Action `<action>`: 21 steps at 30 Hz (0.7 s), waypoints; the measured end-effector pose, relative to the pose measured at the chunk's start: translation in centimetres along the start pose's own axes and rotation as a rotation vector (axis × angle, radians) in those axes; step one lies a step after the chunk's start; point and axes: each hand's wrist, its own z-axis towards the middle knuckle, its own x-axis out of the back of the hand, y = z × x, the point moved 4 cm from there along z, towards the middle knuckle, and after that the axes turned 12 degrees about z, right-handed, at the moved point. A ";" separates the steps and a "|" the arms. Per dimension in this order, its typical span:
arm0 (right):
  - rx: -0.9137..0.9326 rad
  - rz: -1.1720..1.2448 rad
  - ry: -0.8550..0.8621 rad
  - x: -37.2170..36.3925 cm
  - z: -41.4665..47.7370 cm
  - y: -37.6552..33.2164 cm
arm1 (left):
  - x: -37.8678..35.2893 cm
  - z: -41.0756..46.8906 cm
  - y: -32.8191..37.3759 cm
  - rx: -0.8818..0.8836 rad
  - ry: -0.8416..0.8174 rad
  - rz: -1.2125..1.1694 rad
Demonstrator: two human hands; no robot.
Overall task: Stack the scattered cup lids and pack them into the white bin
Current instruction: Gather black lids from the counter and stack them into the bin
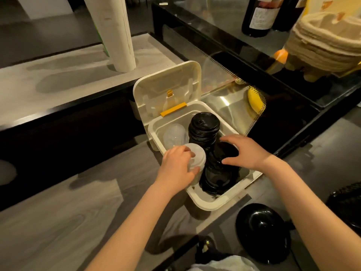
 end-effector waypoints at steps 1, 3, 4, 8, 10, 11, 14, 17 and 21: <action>0.012 0.010 -0.053 -0.1 0.3 0.1 | -0.2 0.0 0.3 0.013 -0.027 0.037; 0.013 0.002 -0.161 -0.5 0.9 0.7 | -0.5 0.1 0.9 0.038 -0.076 0.100; 0.012 -0.028 -0.210 -0.8 1.3 1.0 | -0.6 0.2 1.2 0.045 -0.096 0.124; 0.034 -0.145 -0.276 -2.0 2.5 1.4 | -0.8 0.5 1.6 0.086 -0.093 0.142; 0.062 -0.214 -0.261 -2.2 2.9 1.5 | -0.8 0.6 1.6 0.118 -0.076 0.132; 0.074 -0.227 -0.258 -2.2 2.9 1.5 | -0.8 0.6 1.6 0.133 -0.078 0.136; 0.092 -0.223 -0.300 -2.1 3.0 1.6 | -1.1 0.9 1.8 0.163 -0.112 0.182; 0.118 -0.239 -0.313 -2.4 2.9 1.6 | -1.1 1.0 1.8 0.169 -0.117 0.201; 0.194 -0.371 -0.273 -2.9 2.8 1.5 | -1.2 0.8 1.7 0.162 -0.112 0.200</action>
